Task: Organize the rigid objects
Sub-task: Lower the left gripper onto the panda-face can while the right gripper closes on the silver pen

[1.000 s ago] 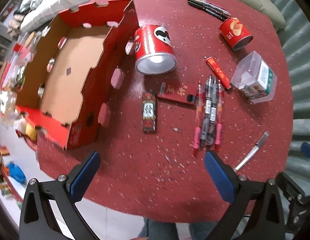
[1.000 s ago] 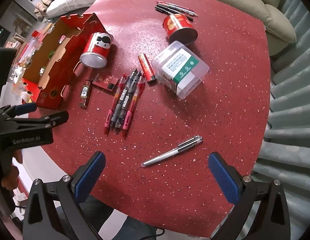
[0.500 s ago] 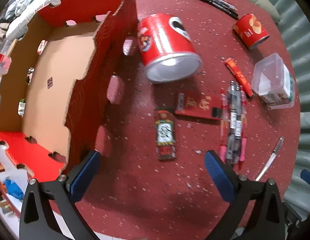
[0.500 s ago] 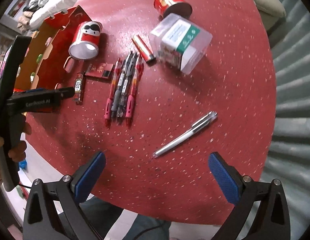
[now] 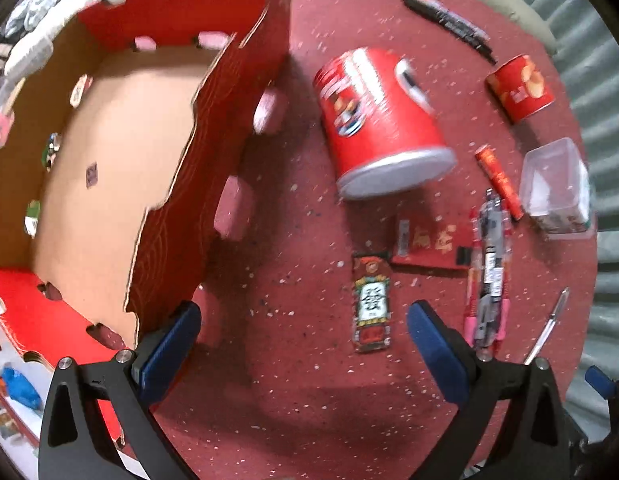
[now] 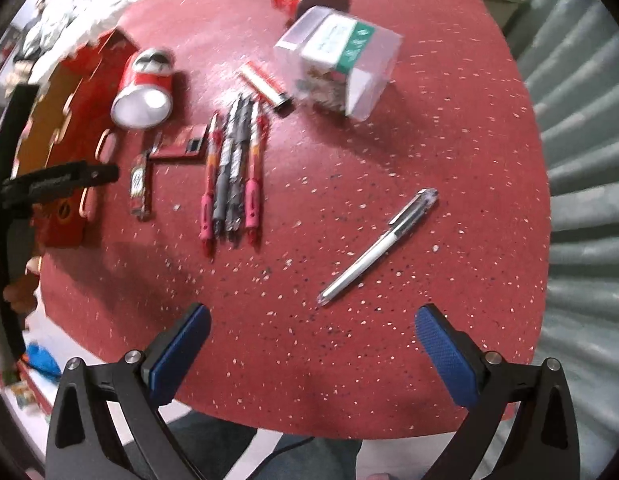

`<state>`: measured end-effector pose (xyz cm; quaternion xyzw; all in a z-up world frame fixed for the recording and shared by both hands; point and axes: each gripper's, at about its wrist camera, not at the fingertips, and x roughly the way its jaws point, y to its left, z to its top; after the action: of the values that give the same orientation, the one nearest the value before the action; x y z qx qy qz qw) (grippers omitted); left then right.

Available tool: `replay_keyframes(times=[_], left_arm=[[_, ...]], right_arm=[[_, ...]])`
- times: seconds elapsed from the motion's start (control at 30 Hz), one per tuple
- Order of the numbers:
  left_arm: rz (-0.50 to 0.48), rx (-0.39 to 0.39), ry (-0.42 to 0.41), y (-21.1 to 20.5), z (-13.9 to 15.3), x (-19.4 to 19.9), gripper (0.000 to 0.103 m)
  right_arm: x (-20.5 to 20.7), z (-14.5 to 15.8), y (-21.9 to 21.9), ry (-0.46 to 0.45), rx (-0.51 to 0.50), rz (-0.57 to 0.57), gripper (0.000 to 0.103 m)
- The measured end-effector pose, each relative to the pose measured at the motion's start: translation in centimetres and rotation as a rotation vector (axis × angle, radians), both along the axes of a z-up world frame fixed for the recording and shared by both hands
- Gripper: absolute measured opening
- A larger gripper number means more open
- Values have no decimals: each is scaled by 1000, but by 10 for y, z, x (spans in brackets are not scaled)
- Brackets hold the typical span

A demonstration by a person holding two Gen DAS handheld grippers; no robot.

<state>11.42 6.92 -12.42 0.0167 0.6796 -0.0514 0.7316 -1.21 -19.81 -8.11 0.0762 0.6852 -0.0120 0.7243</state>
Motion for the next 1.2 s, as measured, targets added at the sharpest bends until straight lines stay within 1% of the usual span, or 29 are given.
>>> replay_keyframes(times=[0.1,0.2,0.27,0.3,0.37,0.43,0.53,0.67,0.83,0.97,1.1,1.2], left_arm=[[16,-8,-14,0,5,0,103],[69,-30,-19,2,9,5,103],[90,-47,-16,1,14,16,103],[96,-47,-19,0,15,20,103],[108,-35,-40,-11,20,27,103],[129,-25,-43,-25,21,32,103],[165,-13,-37,-41,17,49,103],[170,21,-37,-58,10,67,103],[175,68,-32,-75,1,84,103],[178,103,-20,-83,-8,91,103],[157,119,-14,-92,-17,95,103],[148,113,4,-97,-27,100,103]], right_arm=[[-5,-7,-20,14,16,-120,103],[-8,-19,-45,37,59,-284,103],[-8,-27,-56,47,87,-358,103],[-8,-31,-58,51,98,-373,103],[-4,-35,-61,55,112,-387,103],[-3,-36,-59,54,118,-381,103],[5,-37,-57,60,122,-355,103],[16,-41,-62,77,103,-337,103],[22,-45,-87,89,104,-400,103],[26,-56,-104,126,99,-423,103],[32,-72,-109,159,91,-440,103],[33,-84,-104,181,98,-488,103]])
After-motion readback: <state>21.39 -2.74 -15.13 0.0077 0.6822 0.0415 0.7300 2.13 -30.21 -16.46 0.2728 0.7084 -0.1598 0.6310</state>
